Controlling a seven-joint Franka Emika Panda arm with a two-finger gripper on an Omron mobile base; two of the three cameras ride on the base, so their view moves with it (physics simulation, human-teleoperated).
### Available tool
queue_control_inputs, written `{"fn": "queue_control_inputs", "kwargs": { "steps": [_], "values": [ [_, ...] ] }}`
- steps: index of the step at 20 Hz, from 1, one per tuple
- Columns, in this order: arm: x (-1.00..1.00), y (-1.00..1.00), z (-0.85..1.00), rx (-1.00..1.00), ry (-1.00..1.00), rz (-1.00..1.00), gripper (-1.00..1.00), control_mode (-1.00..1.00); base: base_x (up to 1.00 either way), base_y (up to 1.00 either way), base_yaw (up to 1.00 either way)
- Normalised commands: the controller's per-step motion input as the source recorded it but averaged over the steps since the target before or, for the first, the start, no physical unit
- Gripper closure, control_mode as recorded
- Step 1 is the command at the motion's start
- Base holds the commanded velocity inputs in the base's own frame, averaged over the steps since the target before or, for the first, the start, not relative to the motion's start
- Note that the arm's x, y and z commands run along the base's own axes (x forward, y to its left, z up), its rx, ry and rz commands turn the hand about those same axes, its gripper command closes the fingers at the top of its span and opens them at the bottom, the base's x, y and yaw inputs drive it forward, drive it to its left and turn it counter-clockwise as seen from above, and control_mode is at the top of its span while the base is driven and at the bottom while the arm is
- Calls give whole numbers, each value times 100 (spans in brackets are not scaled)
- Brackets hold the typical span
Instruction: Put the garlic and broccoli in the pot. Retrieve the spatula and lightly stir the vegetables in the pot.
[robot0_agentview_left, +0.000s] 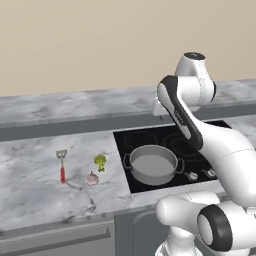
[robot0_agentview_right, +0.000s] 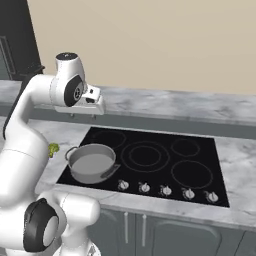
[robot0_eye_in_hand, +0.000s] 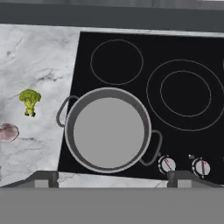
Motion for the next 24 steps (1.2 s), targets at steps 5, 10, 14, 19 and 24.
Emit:
{"fn": "queue_control_inputs", "kwargs": {
  "steps": [5,10,14,19,24],
  "values": [
    [0,0,0,0,0,0,-100,100,0,48,0],
    [0,0,0,0,0,0,-100,100,5,54,0],
    [0,0,0,0,0,0,-100,100,29,32,-1],
    [0,0,0,0,0,0,-100,100,46,23,0],
    [0,0,0,0,0,0,-100,100,21,7,0]
  ]
}}
